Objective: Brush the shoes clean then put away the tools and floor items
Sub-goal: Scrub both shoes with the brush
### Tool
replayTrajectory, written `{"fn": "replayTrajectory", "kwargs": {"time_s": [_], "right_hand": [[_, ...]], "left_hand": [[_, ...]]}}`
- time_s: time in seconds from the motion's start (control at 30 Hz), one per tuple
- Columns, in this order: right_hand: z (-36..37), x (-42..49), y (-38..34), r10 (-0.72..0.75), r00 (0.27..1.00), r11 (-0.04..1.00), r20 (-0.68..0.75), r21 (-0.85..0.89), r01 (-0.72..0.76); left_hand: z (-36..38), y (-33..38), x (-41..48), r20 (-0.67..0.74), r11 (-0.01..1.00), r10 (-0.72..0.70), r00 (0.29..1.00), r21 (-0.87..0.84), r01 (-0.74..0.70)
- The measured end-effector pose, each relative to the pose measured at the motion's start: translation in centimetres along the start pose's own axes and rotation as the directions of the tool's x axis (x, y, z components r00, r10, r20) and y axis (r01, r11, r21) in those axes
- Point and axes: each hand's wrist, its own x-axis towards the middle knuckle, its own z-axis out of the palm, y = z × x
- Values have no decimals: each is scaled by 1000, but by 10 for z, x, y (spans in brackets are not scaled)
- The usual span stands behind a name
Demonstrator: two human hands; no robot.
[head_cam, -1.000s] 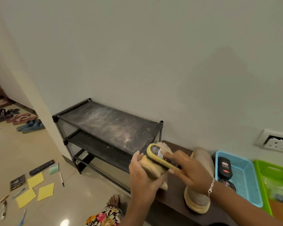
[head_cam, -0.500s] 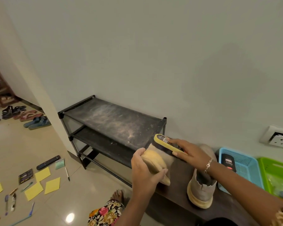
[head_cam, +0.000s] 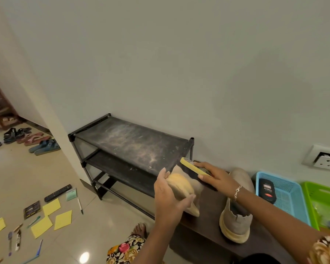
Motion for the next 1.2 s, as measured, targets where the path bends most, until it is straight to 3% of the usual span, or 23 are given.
{"fn": "replayTrajectory", "kwargs": {"time_s": [0.07, 0.13, 0.3, 0.4, 0.47, 0.53, 0.63, 0.73, 0.87, 1.0, 1.1, 1.17, 1.2], "right_hand": [[11, -10, -11, 8, 998, 1000, -57, 16, -7], [19, -29, -31, -76, 992, 997, -97, -40, 73], [20, -45, -39, -264, 963, 963, -50, -66, 261], [5, -14, -13, -19, 997, 1000, -73, 8, 20], [7, 0, -2, 115, 993, 986, 0, -125, -114], [18, 0, -3, 150, 989, 961, -3, -235, -146], [30, -24, -20, 117, 984, 991, -135, -55, -125], [35, -54, -38, 54, 936, 985, -349, 170, 7], [39, -59, -43, -131, 946, 991, -296, -29, 128], [24, -32, -1, -21, 974, 999, -226, 18, 26], [14, -20, 0, 143, 924, 961, -355, 272, -44], [13, -25, -15, 87, 898, 949, -432, 311, 58], [16, -32, -23, -9, 912, 958, -411, 258, 126]], "left_hand": [[-3, -2, 2, 7, 1000, -9, 1000, -12, 9], [-5, -5, 3, 11, 1000, -5, 1000, -19, 6], [-5, -6, 5, 10, 999, -14, 1000, -33, 14], [-6, -1, 5, 41, 1000, 7, 999, -5, -6], [-5, 0, 2, 64, 999, 32, 997, 37, -34], [-4, 0, 0, 88, 995, 54, 995, 81, -61], [-5, -3, 2, 97, 989, 77, 992, 117, -88], [-5, -3, 5, 94, 991, 79, 992, 103, -89], [-2, 3, 11, 70, 997, 48, 996, 50, -52], [-7, -2, 8, 85, 998, 45, 995, 28, -47], [-9, -6, 7, 85, 998, 52, 995, 32, -55], [-10, -7, 10, 78, 997, 60, 995, 42, -64], [-10, -7, 10, 77, 997, 59, 995, 41, -63]]}}
